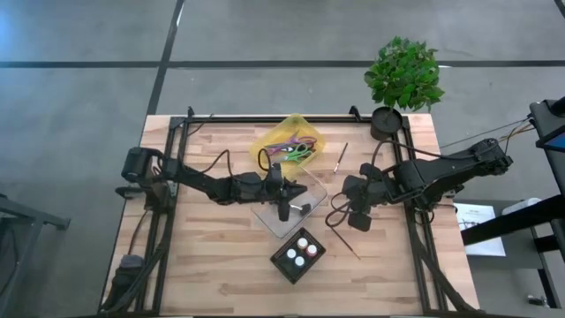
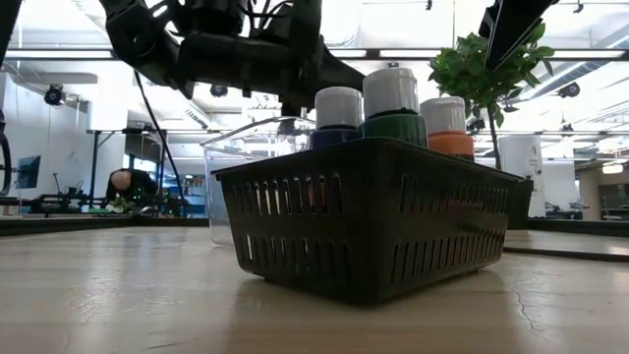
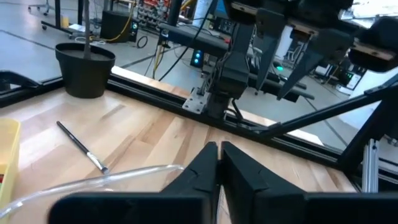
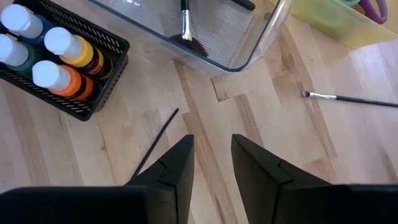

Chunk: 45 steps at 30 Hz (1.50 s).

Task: Pick & Place Paint Supplies
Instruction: Put the blush brush into the transparent bin, then put the paint brush into the transparent bin

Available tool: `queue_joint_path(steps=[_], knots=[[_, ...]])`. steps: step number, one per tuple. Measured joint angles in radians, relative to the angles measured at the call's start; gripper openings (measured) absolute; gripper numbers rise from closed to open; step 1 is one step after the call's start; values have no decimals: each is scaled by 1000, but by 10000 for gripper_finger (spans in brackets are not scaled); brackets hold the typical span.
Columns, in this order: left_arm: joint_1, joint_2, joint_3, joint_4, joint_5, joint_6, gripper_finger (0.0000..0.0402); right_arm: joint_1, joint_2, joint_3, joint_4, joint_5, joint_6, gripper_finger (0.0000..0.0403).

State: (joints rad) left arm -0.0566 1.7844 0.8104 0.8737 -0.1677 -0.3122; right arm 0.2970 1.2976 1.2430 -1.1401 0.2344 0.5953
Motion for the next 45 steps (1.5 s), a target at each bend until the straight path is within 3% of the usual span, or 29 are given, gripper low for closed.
queue_joint_path(steps=[8, 13, 18, 23, 25, 26, 28, 32, 36, 42, 45], knots=[[-1, 0, 0, -18, 0, 16, 100, 0, 0, 0, 3, 0, 0, 107], [-1, -11, 0, 25, 63, 150, 116, 1, 0, -7, 4, 0, 4, 107], [-14, -70, 0, 38, 296, 379, 118, 36, 0, -52, 12, -11, 52, 107], [-80, -124, 0, 19, 765, 725, 118, 100, 0, -143, 94, -36, 146, 107], [-129, -150, 0, -15, 874, 845, 118, 135, 0, -190, 161, -35, 198, 107], [-157, -167, 0, -48, 881, 903, 118, 154, 0, -216, 196, -36, 225, 107], [-214, -207, 0, -136, 817, 1024, 118, 194, 0, -269, 278, -34, 281, 107], [-342, -307, 0, -363, 481, 1210, 118, 287, 0, -370, 408, 47, 406, 107], [-483, -407, 0, -445, 210, 1282, 118, 379, 0, -438, 436, 168, 558, 107], [-651, -517, 0, -531, 74, 1285, 118, 531, 22, -471, 548, 336, 740, 107], [-694, -535, -16, -506, 28, 1288, 118, 578, 75, -448, 561, 363, 812, 107]])
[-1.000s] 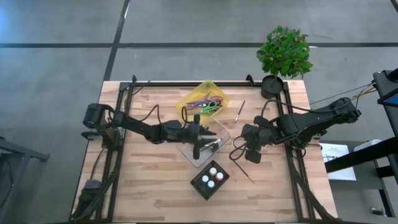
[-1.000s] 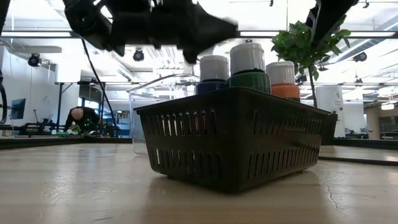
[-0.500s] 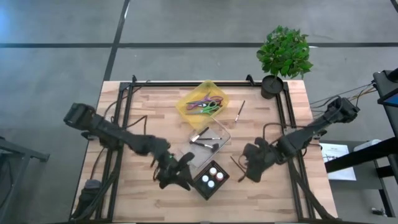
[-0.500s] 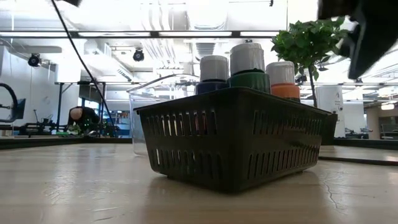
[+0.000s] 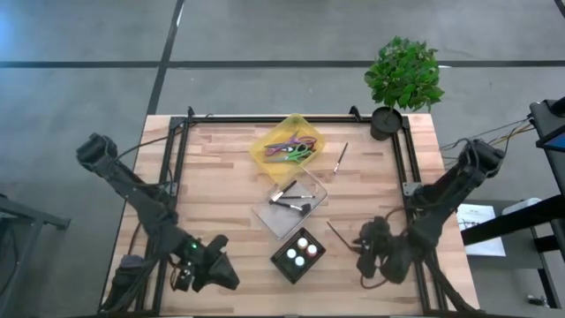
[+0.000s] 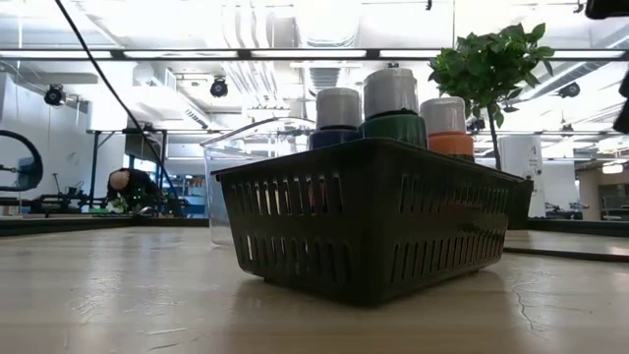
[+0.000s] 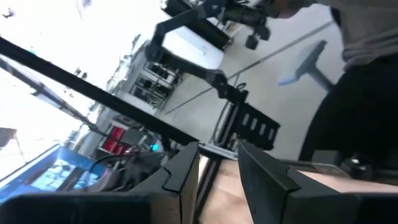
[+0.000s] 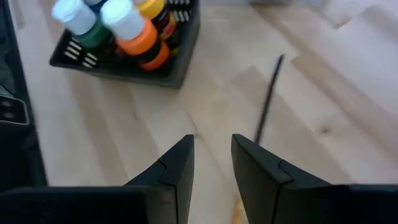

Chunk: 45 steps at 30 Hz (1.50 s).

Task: Pick & Place Paint Supplies
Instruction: Put the paint brush into the transparent bin

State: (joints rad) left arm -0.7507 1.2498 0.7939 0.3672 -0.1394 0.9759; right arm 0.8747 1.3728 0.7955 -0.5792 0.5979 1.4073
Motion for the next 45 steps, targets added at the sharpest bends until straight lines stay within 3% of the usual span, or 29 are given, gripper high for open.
queue_joint_path(steps=[6, 13, 19, 29, 38, 45], knots=[[-25, -1, -15, 32, -66, 39, 118, 12, 168, 112, -52, -35, 69, 107], [-25, -1, -15, 32, -79, 31, 118, -3, 380, 292, -406, -131, 153, 107], [-25, -1, -16, 24, -79, 12, 118, 5, 493, 365, -435, -138, 130, 107], [-27, -1, -16, 24, -79, -16, 118, 37, 443, 271, -408, -169, 278, 107], [-28, -1, -16, 20, -79, -34, 118, 57, 350, 115, -91, -153, 244, 107], [-28, -1, -16, 20, -79, -34, 118, 57, 345, 64, -54, -172, 273, 107]])
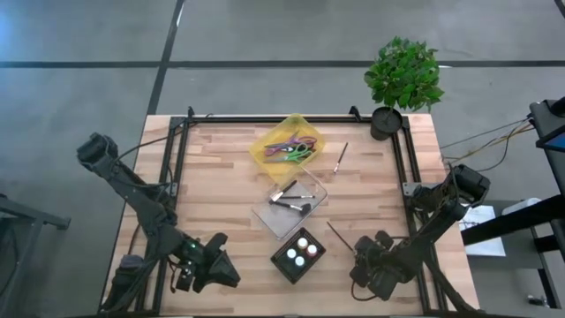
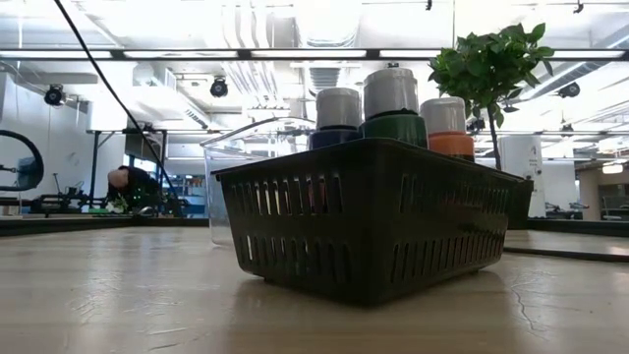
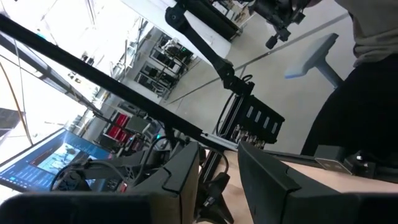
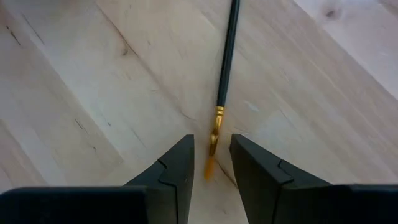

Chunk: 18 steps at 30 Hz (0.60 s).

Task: Pick & Place Paint Supplies
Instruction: Put the paint brush into the transparent bin

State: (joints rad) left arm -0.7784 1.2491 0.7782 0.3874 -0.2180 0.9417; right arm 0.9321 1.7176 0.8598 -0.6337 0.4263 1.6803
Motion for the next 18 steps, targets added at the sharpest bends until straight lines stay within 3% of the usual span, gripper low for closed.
queue_joint_path(steps=[18], knots=[[0, 0, 0, -15, 0, -3, 118, 25, 1, 15, 16, -83, -21, 106]])
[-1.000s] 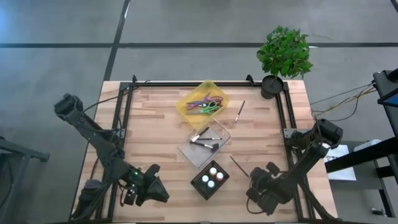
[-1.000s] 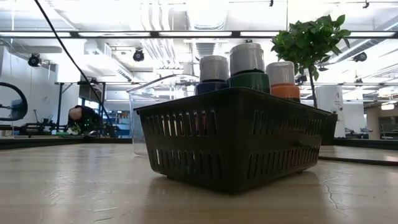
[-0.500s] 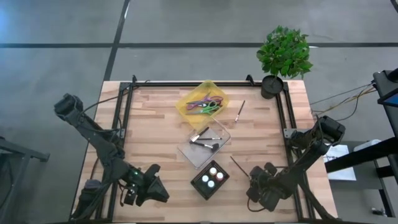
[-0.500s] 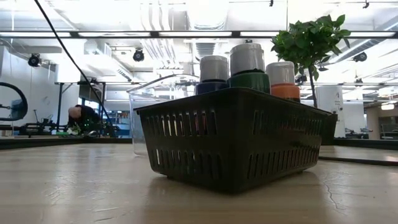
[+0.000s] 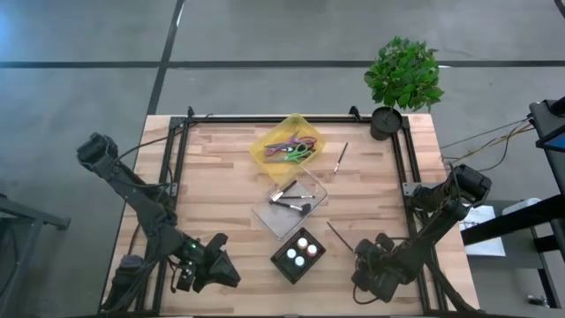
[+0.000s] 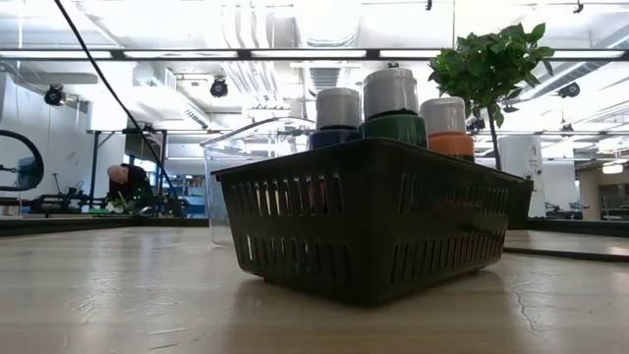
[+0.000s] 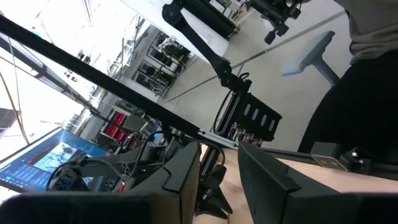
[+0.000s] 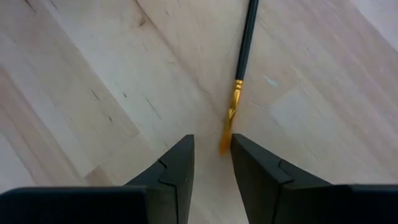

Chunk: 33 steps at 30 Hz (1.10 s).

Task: Pick & Place Paint Supplies
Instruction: Put the paint brush into the transparent bin

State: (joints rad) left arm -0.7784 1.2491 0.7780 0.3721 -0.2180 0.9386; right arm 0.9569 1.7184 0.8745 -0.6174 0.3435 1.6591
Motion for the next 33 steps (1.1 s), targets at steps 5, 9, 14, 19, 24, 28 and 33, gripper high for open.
queue_joint_path(steps=[5, 9, 14, 19, 24, 28, 33], knots=[[0, 0, 0, -4, 0, 0, 118, 0, 1, -2, -8, -5, -11, 53], [0, 0, 0, -4, 0, 0, 118, 1, 2, -4, -8, 8, -22, 14], [0, 0, 0, -8, 0, 1, 118, 0, 3, -4, -8, 20, -38, 8], [0, 0, 0, -12, 0, 4, 118, 1, 8, 38, -93, 41, -40, 8], [0, 0, 0, -14, 0, 3, 118, 4, 7, 113, -227, 99, -40, 8], [0, 0, 0, -17, 0, 3, 118, 8, 7, 175, -315, 173, -44, 8], [0, 0, 0, -22, 0, 3, 118, 8, 5, 248, -423, 265, -69, 8]])
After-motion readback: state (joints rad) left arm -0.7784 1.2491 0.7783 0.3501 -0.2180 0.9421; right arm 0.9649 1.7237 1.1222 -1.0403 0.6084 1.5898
